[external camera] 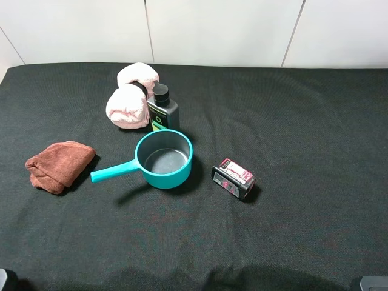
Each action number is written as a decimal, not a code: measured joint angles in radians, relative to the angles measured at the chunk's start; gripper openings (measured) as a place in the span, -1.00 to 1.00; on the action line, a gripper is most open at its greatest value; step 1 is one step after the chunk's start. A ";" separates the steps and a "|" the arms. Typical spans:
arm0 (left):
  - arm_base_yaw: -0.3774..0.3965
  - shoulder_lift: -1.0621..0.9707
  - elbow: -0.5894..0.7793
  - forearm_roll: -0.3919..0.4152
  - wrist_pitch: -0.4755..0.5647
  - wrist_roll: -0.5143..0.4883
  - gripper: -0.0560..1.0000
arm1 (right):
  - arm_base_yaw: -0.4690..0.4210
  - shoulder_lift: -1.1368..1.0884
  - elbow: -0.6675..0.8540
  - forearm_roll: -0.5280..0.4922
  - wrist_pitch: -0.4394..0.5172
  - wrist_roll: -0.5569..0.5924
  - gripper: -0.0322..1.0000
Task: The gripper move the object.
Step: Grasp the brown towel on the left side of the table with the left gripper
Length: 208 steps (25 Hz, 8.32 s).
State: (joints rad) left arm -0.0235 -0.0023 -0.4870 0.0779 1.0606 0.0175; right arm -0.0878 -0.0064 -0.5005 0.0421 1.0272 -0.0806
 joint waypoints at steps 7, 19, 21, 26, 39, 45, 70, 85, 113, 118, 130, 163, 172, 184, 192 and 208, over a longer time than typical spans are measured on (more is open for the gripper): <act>0.000 0.000 0.000 0.000 0.000 0.000 0.56 | 0.000 0.000 0.000 0.000 0.000 0.000 0.41; 0.000 0.000 0.000 0.000 0.000 0.000 0.56 | 0.000 0.000 0.000 0.000 0.000 0.000 0.41; 0.000 0.000 0.000 0.000 0.000 0.000 0.56 | 0.000 0.000 0.000 0.000 0.000 0.000 0.41; 0.000 0.000 0.000 0.000 0.000 0.000 0.56 | 0.000 0.000 0.000 0.000 0.000 0.000 0.41; 0.000 0.000 0.000 0.000 0.000 0.000 0.56 | 0.000 0.000 0.000 0.000 0.000 0.000 0.41; 0.000 0.101 -0.029 0.000 -0.041 0.000 0.56 | 0.000 0.000 0.000 0.001 0.000 0.000 0.41; 0.000 0.819 -0.174 -0.004 -0.141 0.000 0.56 | 0.000 0.000 0.000 0.001 0.000 0.000 0.41; 0.000 1.179 -0.214 -0.004 -0.260 0.001 0.56 | 0.000 0.000 0.000 0.001 0.000 0.000 0.41; -0.133 1.534 -0.215 0.015 -0.454 0.079 0.56 | 0.000 0.000 0.000 0.001 0.000 0.000 0.41; -0.138 1.566 -0.215 0.019 -0.458 0.079 0.59 | 0.000 0.000 0.000 0.001 0.000 0.000 0.41; -0.147 1.639 -0.215 0.025 -0.513 0.079 0.77 | 0.000 -0.001 0.000 0.001 0.000 0.000 0.41; -0.160 1.751 -0.216 0.026 -0.553 0.077 0.77 | 0.000 -0.001 0.000 0.001 0.000 0.000 0.41; -0.160 1.751 -0.216 0.026 -0.554 0.076 0.77 | 0.000 -0.001 0.000 0.001 0.000 0.000 0.41; -0.160 1.751 -0.216 0.025 -0.554 0.075 0.77 | 0.000 -0.001 0.000 0.001 0.000 0.000 0.41; -0.160 1.751 -0.216 0.025 -0.554 0.075 0.77 | 0.000 -0.001 0.000 0.001 0.000 0.000 0.41; -0.160 1.751 -0.216 0.021 -0.554 0.075 0.77 | 0.000 -0.001 0.000 0.001 0.000 0.000 0.41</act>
State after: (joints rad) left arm -0.1831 1.7485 -0.7032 0.0984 0.5061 0.0924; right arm -0.0878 -0.0072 -0.5005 0.0430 1.0272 -0.0806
